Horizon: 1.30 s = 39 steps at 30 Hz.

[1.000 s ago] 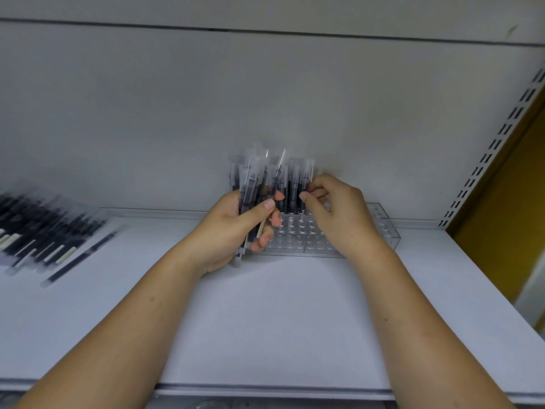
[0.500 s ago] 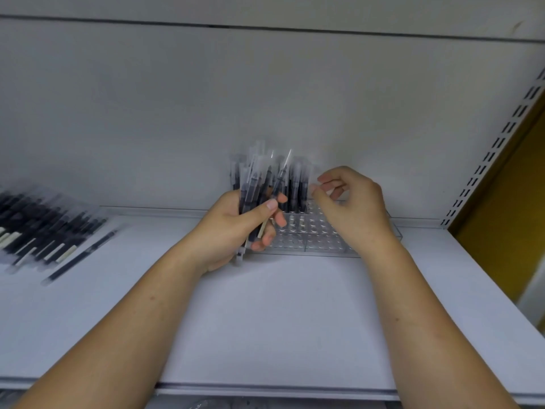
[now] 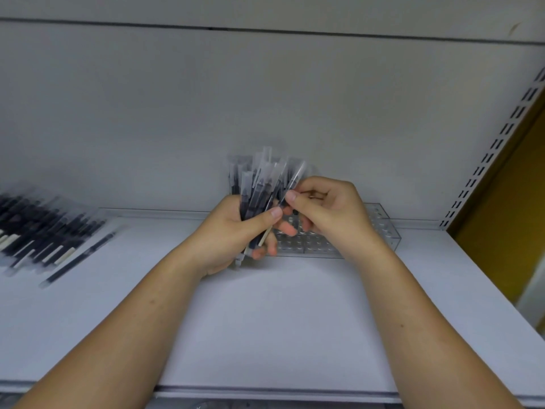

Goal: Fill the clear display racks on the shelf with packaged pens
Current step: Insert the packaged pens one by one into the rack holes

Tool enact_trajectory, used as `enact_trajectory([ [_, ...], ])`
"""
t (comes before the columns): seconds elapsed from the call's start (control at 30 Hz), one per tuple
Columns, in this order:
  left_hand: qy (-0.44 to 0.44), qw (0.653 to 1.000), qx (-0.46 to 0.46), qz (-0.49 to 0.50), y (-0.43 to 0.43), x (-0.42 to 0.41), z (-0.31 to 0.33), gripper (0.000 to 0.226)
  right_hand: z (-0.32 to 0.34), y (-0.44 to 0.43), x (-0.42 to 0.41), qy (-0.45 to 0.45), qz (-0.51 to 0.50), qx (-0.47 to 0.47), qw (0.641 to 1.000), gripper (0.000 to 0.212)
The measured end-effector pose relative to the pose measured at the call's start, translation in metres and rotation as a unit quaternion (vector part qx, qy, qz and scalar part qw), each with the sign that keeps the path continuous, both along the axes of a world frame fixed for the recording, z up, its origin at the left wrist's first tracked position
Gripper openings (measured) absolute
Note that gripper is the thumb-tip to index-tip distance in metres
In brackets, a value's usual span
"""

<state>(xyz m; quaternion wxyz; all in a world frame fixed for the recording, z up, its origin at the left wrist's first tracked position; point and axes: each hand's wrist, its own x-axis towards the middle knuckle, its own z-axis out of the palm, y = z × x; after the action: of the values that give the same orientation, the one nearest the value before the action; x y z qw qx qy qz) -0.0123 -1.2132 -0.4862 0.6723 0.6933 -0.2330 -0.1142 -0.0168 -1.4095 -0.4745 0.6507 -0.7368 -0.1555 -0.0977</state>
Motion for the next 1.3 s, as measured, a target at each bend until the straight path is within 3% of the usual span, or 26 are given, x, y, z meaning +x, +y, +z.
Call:
enact_trajectory([
  [0.3, 0.016, 1.0, 0.023, 0.009, -0.002, -0.003, 0.003, 0.032, -0.001, -0.002, 0.003, -0.01, -0.023, 0.015, 1.0, 0.014],
  [0.47, 0.007, 1.0, 0.022, 0.013, 0.0, 0.0, 0.0, 0.024, 0.004, -0.01, 0.009, -0.033, -0.063, 0.137, 0.988, 0.014],
  [0.6, -0.009, 1.0, 0.011, 0.015, 0.002, 0.003, -0.004, 0.02, 0.005, -0.025, 0.016, -0.069, -0.155, 0.188, 0.967, 0.01],
  [0.77, 0.019, 1.0, -0.016, -0.004, 0.001, 0.003, -0.004, 0.028, -0.004, -0.041, 0.025, -0.149, -0.281, 0.046, 0.947, 0.013],
  [0.97, 0.017, 0.999, -0.029, 0.002, -0.001, 0.003, -0.004, 0.022, -0.013, -0.036, 0.031, -0.162, -0.269, -0.085, 0.946, 0.01],
  [1.3, 0.011, 1.0, -0.014, 0.005, 0.0, 0.003, -0.004, 0.02, -0.016, -0.029, 0.042, -0.157, -0.235, -0.18, 0.942, 0.005],
])
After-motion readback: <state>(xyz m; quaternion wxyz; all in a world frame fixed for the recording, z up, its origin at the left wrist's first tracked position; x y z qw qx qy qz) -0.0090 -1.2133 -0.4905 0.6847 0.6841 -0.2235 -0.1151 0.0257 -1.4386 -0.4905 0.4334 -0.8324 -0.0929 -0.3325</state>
